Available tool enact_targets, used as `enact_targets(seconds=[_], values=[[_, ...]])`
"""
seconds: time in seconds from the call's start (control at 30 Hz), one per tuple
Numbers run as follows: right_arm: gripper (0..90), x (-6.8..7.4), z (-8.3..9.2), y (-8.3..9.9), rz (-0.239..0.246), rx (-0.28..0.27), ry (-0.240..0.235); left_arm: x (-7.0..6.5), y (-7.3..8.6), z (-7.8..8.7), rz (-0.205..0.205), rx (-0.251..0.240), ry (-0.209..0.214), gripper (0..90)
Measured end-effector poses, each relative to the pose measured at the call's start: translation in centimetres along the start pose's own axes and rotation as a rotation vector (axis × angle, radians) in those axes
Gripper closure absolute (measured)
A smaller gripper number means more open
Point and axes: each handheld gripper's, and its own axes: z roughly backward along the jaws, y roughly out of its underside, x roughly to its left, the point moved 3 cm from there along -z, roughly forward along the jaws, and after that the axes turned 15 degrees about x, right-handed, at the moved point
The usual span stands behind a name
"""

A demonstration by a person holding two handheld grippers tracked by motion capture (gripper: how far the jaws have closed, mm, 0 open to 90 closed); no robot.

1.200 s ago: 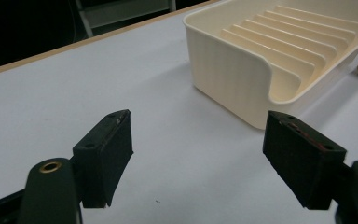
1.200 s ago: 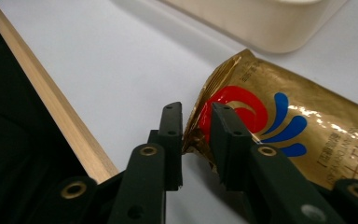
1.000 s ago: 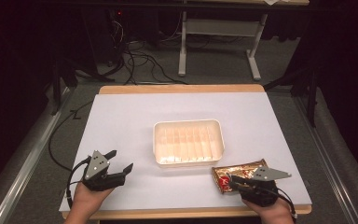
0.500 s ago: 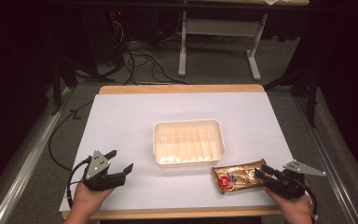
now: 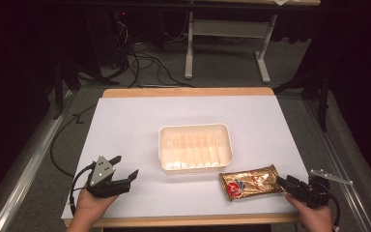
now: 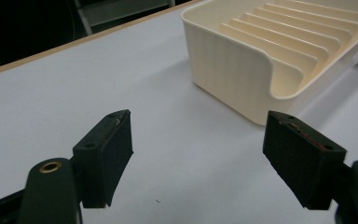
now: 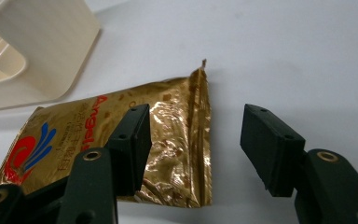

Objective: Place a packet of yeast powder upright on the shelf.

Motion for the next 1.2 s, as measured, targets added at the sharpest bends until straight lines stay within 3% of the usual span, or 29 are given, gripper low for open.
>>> enact_targets(seconds=[0.07, 0.23, 0.37, 0.4, 0.47, 0.5, 0.67, 0.8, 1.07, 1.2], values=[[44.8, -0.5, -0.1, 0.3, -0.032, 0.016, -0.034, 0.0, 0.0, 0.0, 0.000, -0.001, 0.000, 24.4], [46.9, -0.5, -0.6, 0.5, -0.047, 0.040, -0.078, 0.0, 0.0, 0.0, -0.001, 0.001, -0.002, 24.3], [49.4, -0.5, -0.9, 0.6, -0.091, 0.055, -0.124, -0.1, 0.0, -0.1, -0.006, 0.006, -0.001, 24.3], [51.6, -0.6, -1.0, 0.7, -0.111, 0.052, -0.157, -0.1, 0.0, -0.1, -0.008, 0.007, 0.000, 24.3], [52.0, -0.8, -1.0, 0.7, -0.115, 0.056, -0.177, -0.2, 0.0, -0.1, -0.008, 0.007, 0.001, 24.4], [53.7, -0.9, -1.1, 0.8, -0.137, 0.062, -0.234, -0.2, 0.0, -0.1, -0.008, 0.007, 0.001, 24.3], [56.4, -0.8, -1.5, 0.9, -0.143, 0.081, -0.293, -0.2, 0.0, -0.2, -0.012, 0.009, 0.000, 24.4], [66.1, -0.5, -1.6, 0.8, -0.125, 0.092, -0.289, -0.2, 0.0, -0.2, -0.016, 0.013, 0.000, 24.4], [86.7, -0.1, -0.7, 0.5, -0.074, 0.031, -0.264, -0.2, 0.0, -0.2, -0.020, 0.013, -0.002, 24.4], [89.2, 0.4, -0.3, 0.3, -0.033, -0.001, -0.247, -0.2, 0.0, -0.2, -0.019, 0.013, -0.003, 24.3]])
